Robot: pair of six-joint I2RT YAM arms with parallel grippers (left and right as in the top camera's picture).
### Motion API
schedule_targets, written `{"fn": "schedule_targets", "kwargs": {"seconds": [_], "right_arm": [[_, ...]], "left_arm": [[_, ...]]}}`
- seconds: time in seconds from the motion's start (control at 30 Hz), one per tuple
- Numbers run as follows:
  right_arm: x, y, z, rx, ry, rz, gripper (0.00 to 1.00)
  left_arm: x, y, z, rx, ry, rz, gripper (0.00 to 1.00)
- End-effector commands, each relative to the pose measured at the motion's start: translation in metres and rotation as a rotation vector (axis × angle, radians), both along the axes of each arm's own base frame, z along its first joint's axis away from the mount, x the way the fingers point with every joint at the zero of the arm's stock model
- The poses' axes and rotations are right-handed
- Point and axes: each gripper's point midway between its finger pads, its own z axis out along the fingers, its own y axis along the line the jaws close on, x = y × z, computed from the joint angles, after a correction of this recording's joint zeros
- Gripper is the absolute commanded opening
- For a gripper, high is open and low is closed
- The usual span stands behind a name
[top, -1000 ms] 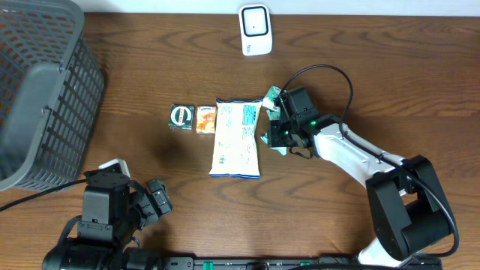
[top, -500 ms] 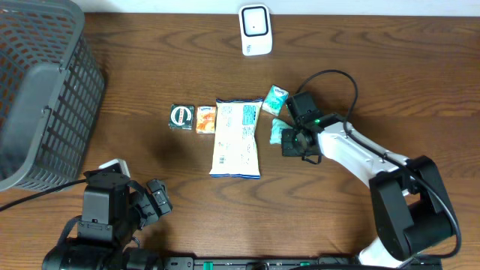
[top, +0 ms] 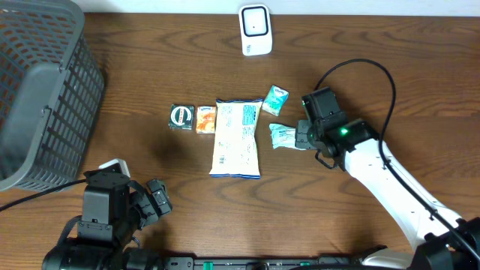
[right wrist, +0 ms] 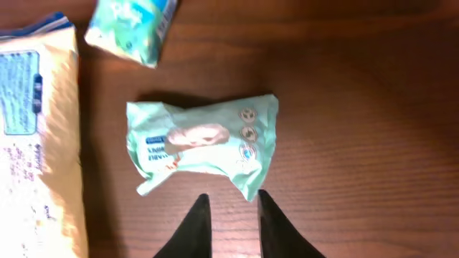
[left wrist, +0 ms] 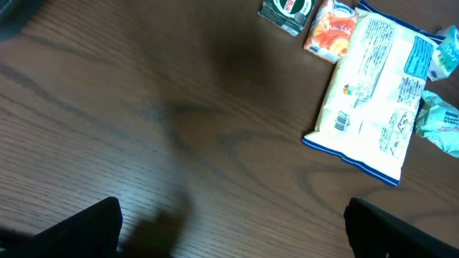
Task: Scan the item barcode
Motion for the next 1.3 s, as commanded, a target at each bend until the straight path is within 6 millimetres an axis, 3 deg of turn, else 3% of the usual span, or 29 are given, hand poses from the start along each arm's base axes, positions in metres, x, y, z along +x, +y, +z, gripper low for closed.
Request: {"fn": "schedule_targets", "kwargs": {"seconds": [0.0,0.1,0.2,0.27,0.47,0.57,0.73,0.9,1.1,1.27], "right_arm": [[0.008,-0.001,0.003,-0.011,-0.025,-0.011,0.22],[0.013,0.001,0.001,-0.005,-0.037,-0.011,0.43],[0.017,0.003,0.004,-0.002,-0.057,-0.001,0.53],[0.018,0.004,0.004,0.000,-0.059,0.007,0.65],[0.018,0.006,0.013,0.016,-0.081,0.009,0.71],[0.019,0.006,0.024,0.015,-0.116,0.035,0.81],[0.018,0.005,0.051,0.043,-0.189,0.040,0.82],[0.015,0.004,0.071,0.054,-0.244,0.056,0.91],[0.012,0.005,0.060,-0.016,-0.214,0.147,0.87],[0.016,0.004,0.038,-0.086,-0.166,0.209,0.76]], "left_arm": [[-0.001,0.002,0.000,0.007,-0.001,0.008,0.98],[-0.001,0.002,-0.001,0.007,0.000,0.008,0.98],[-0.001,0.002,0.000,0.007,-0.001,0.008,0.98],[-0.001,0.002,0.000,0.007,-0.001,0.008,0.98],[-0.001,0.002,-0.001,0.007,0.000,0.008,0.98],[-0.001,0.002,-0.001,0.007,0.000,0.008,0.98],[-0.001,0.002,0.000,0.007,-0.001,0.008,0.98],[-0.001,0.002,-0.001,0.007,0.000,0.008,0.98],[-0.001,0.002,-0.001,0.007,0.000,0.008,0.98],[-0.001,0.002,0.000,0.007,-0.001,0.008,0.98]]}}
